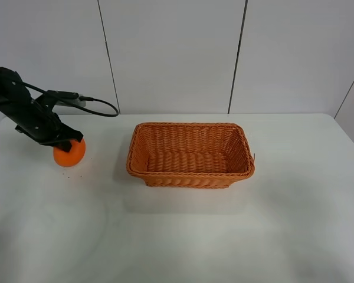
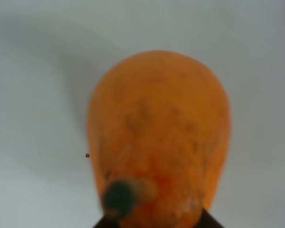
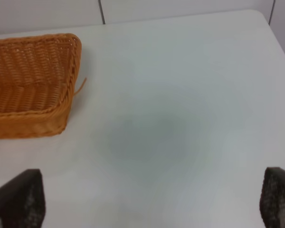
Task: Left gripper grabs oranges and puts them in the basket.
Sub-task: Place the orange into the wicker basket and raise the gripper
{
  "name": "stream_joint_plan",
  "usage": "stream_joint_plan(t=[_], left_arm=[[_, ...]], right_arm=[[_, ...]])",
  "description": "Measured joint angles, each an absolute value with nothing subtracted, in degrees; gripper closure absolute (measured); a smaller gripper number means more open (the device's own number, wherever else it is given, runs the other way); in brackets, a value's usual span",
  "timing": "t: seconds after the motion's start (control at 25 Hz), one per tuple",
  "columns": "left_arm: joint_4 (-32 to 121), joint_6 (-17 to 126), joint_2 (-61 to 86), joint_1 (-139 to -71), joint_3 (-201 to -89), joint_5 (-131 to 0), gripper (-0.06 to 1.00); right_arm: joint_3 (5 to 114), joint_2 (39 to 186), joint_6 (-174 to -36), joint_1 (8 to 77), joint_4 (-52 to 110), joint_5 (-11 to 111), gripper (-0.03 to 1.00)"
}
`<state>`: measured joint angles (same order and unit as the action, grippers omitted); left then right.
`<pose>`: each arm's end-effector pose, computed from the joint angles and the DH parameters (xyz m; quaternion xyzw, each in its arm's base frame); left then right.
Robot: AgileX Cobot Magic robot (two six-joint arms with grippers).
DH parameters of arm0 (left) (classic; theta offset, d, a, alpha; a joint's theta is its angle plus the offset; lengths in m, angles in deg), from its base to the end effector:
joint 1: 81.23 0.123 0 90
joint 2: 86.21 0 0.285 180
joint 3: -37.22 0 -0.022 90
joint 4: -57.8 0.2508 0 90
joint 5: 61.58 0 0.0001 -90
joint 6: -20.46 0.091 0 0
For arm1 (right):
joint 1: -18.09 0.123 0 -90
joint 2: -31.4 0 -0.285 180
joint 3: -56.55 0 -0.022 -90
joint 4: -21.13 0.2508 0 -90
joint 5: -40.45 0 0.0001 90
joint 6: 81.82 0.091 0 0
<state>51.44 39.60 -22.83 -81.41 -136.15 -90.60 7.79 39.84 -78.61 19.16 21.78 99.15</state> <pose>0.3919 -0.0061 0.1783 0.1226 0.9624 0.0022 0.2422 -0.0012 0.0009 0.2793 0.0158 0.8474 0.0255 0.5301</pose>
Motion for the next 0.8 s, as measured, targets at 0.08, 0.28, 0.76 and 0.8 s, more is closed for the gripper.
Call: stream_joint_plan(t=[0.08,0.28,0.76,0.8], left_arm=[[51.4,39.6,-20.4,-81.4,-136.2,-91.6,0.81],[51.1,39.6,-13.5,-81.4,-136.2,-95.4,0.82],[43.5,42.9,-4.7,-89.4,-137.0,-100.9,0.82],[43.5,42.9,-4.9,-91.0,-137.4,-100.5,0.82]], right_arm=[[7.8,39.8,-78.6,19.2,21.8,99.2,0.27],[7.8,39.8,-78.6,19.2,21.8,99.2,0.27],[7.8,39.8,-78.6,19.2,21.8,99.2,0.27],[7.8,39.8,-78.6,19.2,21.8,99.2,0.27]])
